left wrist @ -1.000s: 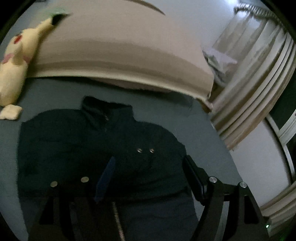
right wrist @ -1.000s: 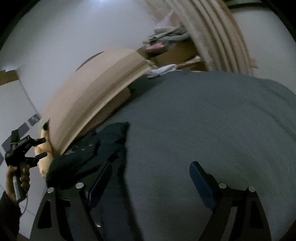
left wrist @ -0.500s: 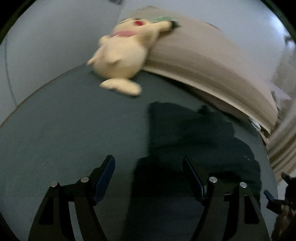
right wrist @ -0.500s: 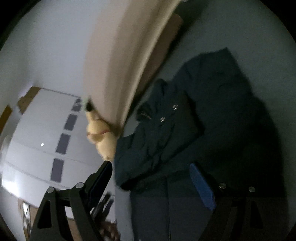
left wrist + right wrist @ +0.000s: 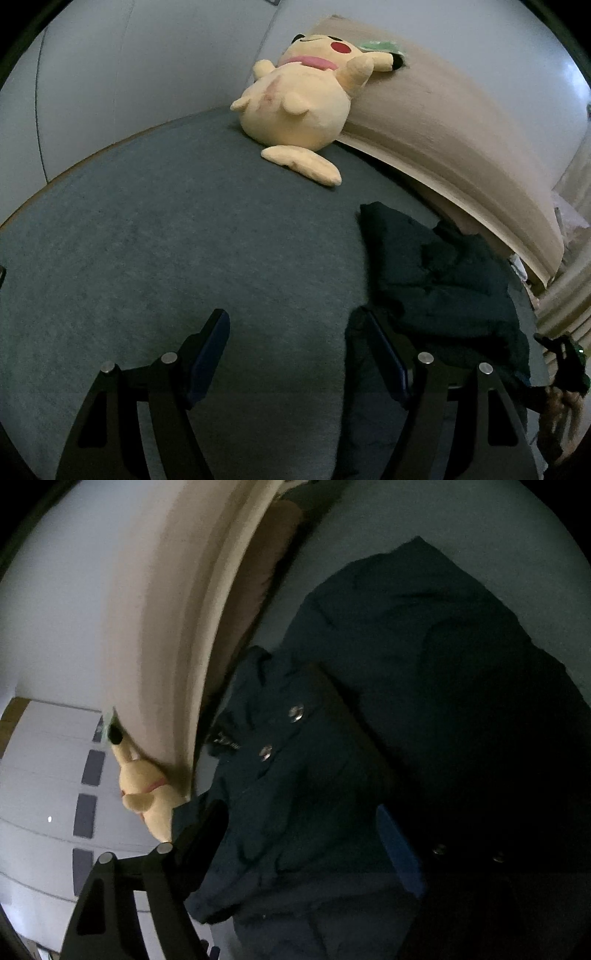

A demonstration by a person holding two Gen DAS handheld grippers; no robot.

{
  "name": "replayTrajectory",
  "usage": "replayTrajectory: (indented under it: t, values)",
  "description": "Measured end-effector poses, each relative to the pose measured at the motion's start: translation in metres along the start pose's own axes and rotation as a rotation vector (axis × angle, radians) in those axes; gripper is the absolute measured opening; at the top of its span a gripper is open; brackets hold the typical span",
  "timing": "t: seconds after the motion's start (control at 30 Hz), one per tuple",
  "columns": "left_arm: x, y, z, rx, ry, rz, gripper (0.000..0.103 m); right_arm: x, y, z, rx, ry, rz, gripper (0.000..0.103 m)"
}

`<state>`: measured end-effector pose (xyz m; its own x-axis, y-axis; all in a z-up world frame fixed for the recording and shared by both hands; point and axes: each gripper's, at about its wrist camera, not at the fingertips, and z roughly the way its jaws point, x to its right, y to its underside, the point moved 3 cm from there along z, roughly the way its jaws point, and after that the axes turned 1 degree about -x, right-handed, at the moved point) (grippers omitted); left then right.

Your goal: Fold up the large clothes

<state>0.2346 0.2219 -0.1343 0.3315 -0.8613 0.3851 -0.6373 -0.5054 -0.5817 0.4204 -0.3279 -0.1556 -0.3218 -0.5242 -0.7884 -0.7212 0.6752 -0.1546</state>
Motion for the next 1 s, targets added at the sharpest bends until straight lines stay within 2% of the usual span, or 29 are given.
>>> replayTrajectory:
  t: [0.07,0.13,0.17,0.27,0.37,0.5,0.67,0.77,0.87,0.93,0.97,1.0]
  values:
    - [0.001,0.002,-0.001,-0.003,0.01,0.006,0.076,0.002,-0.009,0.007,0.001,0.011,0.018,0.082]
    - [0.004,0.002,-0.001,0.005,0.012,0.021,0.076,0.003,-0.013,0.015,-0.003,0.086,0.005,0.052]
    - [0.006,0.002,-0.001,0.003,0.011,0.026,0.076,0.002,-0.013,0.017,-0.014,0.117,-0.011,0.02]
    - [0.008,0.002,-0.004,0.005,0.007,0.038,0.076,-0.015,-0.012,0.006,0.018,0.146,-0.126,0.007]
    - [0.011,-0.001,-0.006,0.016,-0.004,0.05,0.076,-0.056,-0.01,-0.028,0.098,0.152,-0.29,0.005]
    - [0.017,-0.004,-0.013,0.04,0.001,0.066,0.076,-0.086,-0.011,-0.066,0.148,0.11,-0.389,0.005]
    - [0.018,-0.007,-0.015,0.048,0.002,0.068,0.076,-0.068,-0.01,-0.096,0.177,0.118,-0.382,0.004]
    - [0.02,-0.011,-0.017,0.062,0.002,0.067,0.076,-0.055,-0.009,-0.094,0.176,0.151,-0.38,0.004]
    - [0.029,-0.015,-0.016,0.066,0.01,0.08,0.076,-0.035,-0.009,-0.08,0.132,0.199,-0.368,0.004]
    - [0.037,-0.017,-0.017,0.073,0.015,0.099,0.076,-0.027,-0.004,-0.07,0.071,0.175,-0.366,0.004]
    - [0.042,-0.018,-0.016,0.075,0.017,0.111,0.076,-0.027,-0.001,-0.066,0.075,0.178,-0.37,0.006]
    - [0.047,-0.019,-0.014,0.075,0.017,0.121,0.076,-0.028,0.0,-0.067,0.084,0.176,-0.374,0.022]
